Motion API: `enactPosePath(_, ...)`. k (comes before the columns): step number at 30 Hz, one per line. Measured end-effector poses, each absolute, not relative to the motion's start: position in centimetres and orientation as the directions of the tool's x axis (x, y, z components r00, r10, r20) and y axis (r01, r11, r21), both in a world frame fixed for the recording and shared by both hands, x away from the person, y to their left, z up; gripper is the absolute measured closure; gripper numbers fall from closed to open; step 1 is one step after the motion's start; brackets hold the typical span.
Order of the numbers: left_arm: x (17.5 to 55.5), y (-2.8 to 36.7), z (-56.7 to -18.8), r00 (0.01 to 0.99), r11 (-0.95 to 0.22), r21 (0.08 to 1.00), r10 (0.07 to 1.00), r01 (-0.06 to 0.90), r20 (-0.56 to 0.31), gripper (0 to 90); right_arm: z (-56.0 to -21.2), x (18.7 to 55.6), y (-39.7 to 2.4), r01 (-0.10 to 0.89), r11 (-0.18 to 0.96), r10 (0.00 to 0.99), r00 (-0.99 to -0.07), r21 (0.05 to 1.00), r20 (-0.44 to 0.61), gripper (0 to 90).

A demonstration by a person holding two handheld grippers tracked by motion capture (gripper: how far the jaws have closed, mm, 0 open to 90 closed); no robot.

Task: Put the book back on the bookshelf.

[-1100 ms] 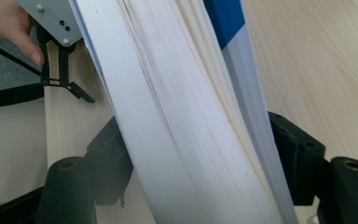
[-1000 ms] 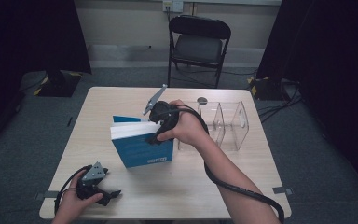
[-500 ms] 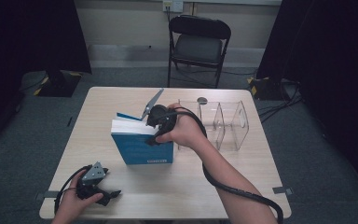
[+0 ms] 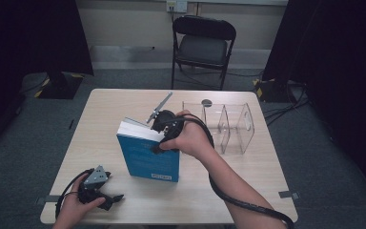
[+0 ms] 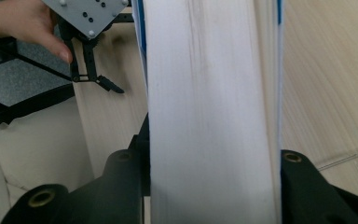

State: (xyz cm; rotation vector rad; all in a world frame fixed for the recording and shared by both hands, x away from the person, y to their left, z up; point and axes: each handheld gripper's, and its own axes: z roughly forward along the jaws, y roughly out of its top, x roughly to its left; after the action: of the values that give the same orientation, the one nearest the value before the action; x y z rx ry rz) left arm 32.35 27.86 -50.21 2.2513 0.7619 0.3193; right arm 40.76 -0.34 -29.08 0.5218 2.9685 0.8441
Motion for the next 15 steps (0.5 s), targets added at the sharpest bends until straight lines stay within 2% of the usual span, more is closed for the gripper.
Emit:
enactPosePath(9,32.35,27.88,-50.20,0.794,-0.561,0.709,0.607,0.428,0.001,0.0,-29.41,41.06,-0.73,0.274,0.786,0.300,-0.953,0.554,0.045,56.0)
enactPosePath(12,32.36,27.89,-50.20,0.795,-0.562,0.708,0.606,0.427,0.002,0.0,-29.73,41.02,-0.43,0.251,0.802,0.280,-0.959,0.542,0.030,53.7)
enactPosePath(15,32.36,27.89,-50.20,0.795,-0.562,0.708,0.606,0.427,0.002,0.0,-30.05,41.16,-0.32,0.270,0.798,0.291,-0.956,0.538,0.047,52.4)
